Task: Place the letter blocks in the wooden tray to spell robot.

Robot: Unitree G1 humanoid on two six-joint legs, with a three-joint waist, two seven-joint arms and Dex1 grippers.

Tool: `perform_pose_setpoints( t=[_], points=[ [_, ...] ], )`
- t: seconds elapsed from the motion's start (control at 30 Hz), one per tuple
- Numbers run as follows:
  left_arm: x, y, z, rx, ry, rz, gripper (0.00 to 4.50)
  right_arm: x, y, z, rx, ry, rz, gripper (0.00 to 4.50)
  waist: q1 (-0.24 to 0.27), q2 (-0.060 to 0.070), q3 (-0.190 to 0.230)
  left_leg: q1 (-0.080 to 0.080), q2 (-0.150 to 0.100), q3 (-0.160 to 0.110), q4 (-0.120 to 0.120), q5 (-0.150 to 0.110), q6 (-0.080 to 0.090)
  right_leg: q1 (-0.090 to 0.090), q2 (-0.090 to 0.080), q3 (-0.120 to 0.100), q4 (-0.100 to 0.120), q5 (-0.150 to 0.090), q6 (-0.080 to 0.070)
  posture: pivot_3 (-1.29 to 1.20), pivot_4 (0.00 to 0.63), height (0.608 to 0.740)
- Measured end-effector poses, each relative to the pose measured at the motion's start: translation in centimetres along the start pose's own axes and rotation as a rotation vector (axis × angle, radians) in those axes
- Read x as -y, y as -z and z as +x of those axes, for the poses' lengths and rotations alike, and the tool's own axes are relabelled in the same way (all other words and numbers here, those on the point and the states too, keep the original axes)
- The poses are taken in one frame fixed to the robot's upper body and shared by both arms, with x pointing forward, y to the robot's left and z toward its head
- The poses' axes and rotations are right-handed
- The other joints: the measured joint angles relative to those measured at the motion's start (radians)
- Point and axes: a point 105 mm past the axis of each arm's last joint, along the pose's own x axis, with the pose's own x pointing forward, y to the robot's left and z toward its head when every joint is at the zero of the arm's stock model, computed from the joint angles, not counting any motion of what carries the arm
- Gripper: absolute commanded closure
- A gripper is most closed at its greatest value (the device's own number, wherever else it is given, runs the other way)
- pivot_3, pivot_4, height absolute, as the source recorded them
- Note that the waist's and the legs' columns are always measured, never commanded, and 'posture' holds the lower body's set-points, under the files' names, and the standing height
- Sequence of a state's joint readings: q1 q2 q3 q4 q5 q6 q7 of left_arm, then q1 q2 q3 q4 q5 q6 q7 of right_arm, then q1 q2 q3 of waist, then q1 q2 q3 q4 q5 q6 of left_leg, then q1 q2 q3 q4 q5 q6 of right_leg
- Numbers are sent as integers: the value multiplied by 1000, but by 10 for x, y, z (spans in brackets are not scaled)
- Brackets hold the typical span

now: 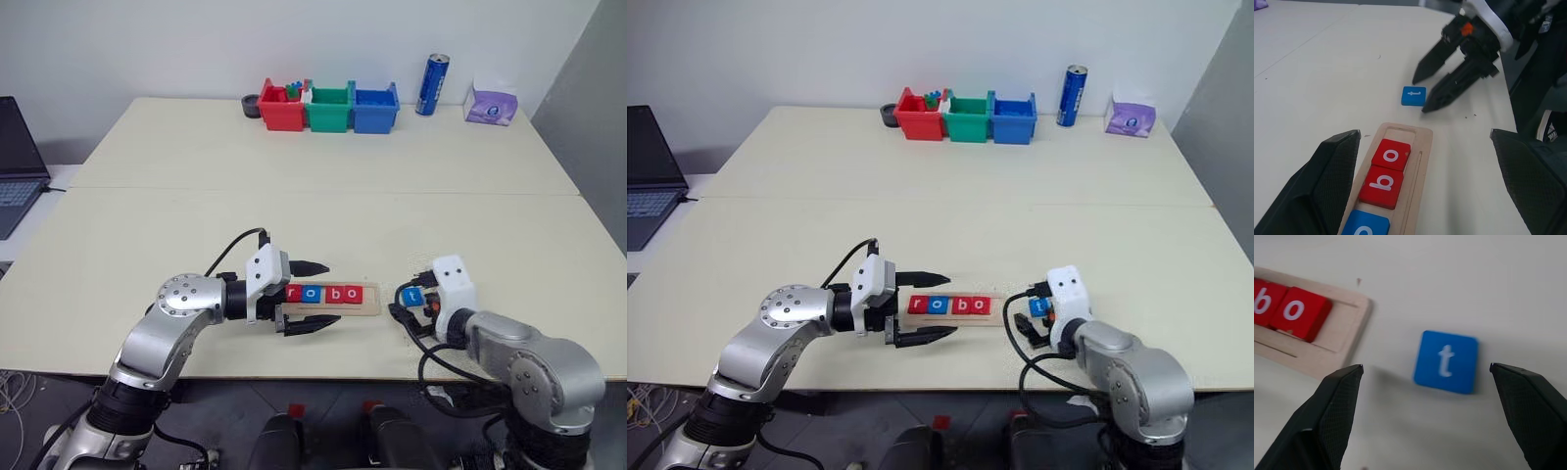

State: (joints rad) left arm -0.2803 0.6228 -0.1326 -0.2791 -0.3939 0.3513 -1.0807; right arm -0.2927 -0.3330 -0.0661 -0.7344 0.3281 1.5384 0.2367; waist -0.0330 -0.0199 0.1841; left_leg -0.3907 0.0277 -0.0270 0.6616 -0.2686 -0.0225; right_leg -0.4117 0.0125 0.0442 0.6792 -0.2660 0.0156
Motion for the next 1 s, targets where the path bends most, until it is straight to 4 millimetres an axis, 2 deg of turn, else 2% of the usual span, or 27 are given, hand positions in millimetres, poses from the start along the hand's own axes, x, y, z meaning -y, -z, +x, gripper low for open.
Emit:
perform_pose_setpoints(
  t=[0.13, 0.23, 0.37, 0.5, 0.57, 0.77, 1.0],
  points=[
    [-1, 0, -1, 0, -1, 5, 0, 34, -49, -18, 91, -30, -279, 24, 0, 1, 2, 0, 0, 1, -1, 0, 0, 0, 0, 0, -2, 0, 0, 0, 150, 740],
    [-1, 2, -1, -2, 0, 0, 0, 25, -63, -20, 181, -192, -411, 24, 0, 0, 1, -1, 2, -2, -2, -1, 2, -1, 2, 0, -2, -1, -1, 0, 150, 740],
    [-1, 0, -1, 1, 18, 8, 0, 14, -45, -14, 233, -418, -486, 24, 1, -1, 1, -3, 2, -3, -2, -1, 2, -1, 2, -1, -2, -1, -2, 0, 150, 740],
    [-4, 0, -1, 6, 39, 14, 0, 27, -12, 4, 191, -502, -516, 24, 2, -1, 2, -3, 0, 0, 0, -1, 2, -1, 0, -1, -2, 0, -1, 0, 150, 740],
    [-5, -2, 1, 11, 64, 34, 0, 29, -4, 10, 183, -532, -530, 24, 2, -1, 2, -2, 0, 1, 1, -1, 2, 0, 0, 0, -1, 0, 0, 0, 150, 740],
    [-11, -8, 8, 22, 98, 77, 0, 32, 5, 24, 194, -583, -557, 24, 1, -1, 2, -1, 1, 1, 1, -1, 2, 0, 1, 0, 0, 1, -1, 0, 150, 740],
    [-11, -8, 9, 27, 104, 77, 0, 32, 11, 27, 180, -604, -575, 24, 2, -1, 2, -1, 1, 0, 1, -1, 2, 0, 1, 0, 0, 1, -2, 0, 150, 740]
  ],
)
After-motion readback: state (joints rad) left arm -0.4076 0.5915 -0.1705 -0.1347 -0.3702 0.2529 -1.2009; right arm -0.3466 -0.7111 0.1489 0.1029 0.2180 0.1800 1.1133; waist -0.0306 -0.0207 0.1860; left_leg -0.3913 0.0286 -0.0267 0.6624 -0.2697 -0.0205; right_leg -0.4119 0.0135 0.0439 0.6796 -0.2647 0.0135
